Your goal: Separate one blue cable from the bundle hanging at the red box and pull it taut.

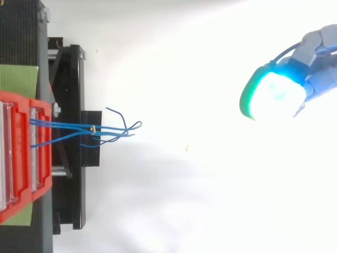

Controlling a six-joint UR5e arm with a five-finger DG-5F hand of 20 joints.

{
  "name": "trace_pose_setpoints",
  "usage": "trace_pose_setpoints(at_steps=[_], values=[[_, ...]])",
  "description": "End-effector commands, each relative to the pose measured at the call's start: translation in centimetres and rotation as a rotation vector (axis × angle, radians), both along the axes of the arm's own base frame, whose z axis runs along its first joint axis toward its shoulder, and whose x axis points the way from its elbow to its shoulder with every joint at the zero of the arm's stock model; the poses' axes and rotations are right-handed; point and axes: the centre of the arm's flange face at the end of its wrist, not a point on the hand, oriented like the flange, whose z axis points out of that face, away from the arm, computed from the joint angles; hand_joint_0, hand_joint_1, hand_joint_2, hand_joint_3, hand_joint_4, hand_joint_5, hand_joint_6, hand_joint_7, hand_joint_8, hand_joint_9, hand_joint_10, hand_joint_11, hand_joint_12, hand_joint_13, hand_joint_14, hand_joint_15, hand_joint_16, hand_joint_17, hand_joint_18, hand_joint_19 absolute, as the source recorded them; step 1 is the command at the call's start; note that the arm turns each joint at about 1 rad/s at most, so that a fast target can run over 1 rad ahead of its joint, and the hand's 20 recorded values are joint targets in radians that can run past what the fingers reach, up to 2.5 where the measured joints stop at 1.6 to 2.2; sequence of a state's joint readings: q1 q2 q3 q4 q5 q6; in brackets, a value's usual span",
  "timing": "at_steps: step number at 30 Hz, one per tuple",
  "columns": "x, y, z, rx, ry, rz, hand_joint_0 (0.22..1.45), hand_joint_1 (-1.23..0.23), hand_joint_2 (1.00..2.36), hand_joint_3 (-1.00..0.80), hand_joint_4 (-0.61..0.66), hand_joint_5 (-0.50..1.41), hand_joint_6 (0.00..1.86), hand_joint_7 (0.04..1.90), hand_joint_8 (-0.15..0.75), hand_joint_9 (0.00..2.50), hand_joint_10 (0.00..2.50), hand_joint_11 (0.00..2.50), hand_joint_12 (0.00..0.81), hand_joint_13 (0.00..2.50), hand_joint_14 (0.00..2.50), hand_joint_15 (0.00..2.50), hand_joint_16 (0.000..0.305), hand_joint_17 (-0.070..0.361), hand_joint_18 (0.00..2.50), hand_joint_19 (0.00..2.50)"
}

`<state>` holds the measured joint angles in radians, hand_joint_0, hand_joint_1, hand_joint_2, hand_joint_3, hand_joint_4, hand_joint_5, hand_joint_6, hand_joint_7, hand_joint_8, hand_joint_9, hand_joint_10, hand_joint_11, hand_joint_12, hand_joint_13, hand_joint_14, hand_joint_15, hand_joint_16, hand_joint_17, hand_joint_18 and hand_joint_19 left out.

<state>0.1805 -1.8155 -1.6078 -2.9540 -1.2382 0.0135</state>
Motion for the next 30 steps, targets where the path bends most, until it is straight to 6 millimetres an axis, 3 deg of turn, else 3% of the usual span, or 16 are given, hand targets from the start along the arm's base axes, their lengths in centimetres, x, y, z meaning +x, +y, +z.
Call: trace_pose_setpoints(at_steps=[1, 9, 11, 15, 20, 28, 30], values=[[0.1, 0.1, -0.1, -0.007, -0.002, 0.001, 0.55, -0.65, 1.0, -0.45, 0.3, -0.21, 0.5, 0.9, 0.32, 0.66, 0.01, 0.4, 0.268, 0.42, 0.0, 0.07, 0.024, 0.055, 0.25, 0.13], [1.2, 0.7, -0.6, -0.033, -0.043, -0.014, 0.54, -0.69, 1.0, -0.47, 0.29, -0.22, 0.5, 0.91, 0.298, 0.42, 0.01, 0.28, 0.268, 0.38, 0.0, 0.08, 0.026, 0.058, 0.22, 0.13], [1.7, 0.8, -0.8, -0.032, -0.049, -0.016, 0.54, -0.73, 1.0, -0.49, 0.29, -0.22, 0.5, 0.9, 0.289, 0.43, 0.01, 0.21, 0.228, 0.33, 0.0, 0.0, 0.02, 0.046, 0.18, 0.0], [3.7, 1.1, -2.6, -0.029, -0.03, -0.016, 0.59, -0.86, 1.0, -0.5, 0.28, -0.22, 0.5, 0.9, 0.24, 0.45, 0.0, 0.17, 0.16, 0.27, 0.0, 0.0, 0.009, 0.021, 0.1, 0.0], [5.7, 1.2, -4.8, -0.012, -0.014, -0.023, 0.59, -0.87, 1.0, -0.5, 0.28, -0.22, 0.5, 0.9, 0.233, 0.46, 0.0, 0.19, 0.147, 0.26, 0.0, 0.0, 0.007, 0.015, 0.09, 0.0], [8.0, 1.2, -5.0, -0.022, -0.057, -0.032, 0.57, -0.86, 1.0, -0.5, 0.29, -0.21, 0.5, 0.91, 0.243, 0.49, 0.0, 0.21, 0.149, 0.27, 0.0, 0.0, 0.007, 0.016, 0.09, 0.0], [8.8, 1.0, -5.8, -0.022, -0.05, -0.036, 0.55, -0.85, 1.0, -0.5, 0.29, -0.21, 0.5, 0.9, 0.246, 0.49, 0.0, 0.22, 0.152, 0.27, 0.0, 0.0, 0.007, 0.017, 0.08, 0.0]])
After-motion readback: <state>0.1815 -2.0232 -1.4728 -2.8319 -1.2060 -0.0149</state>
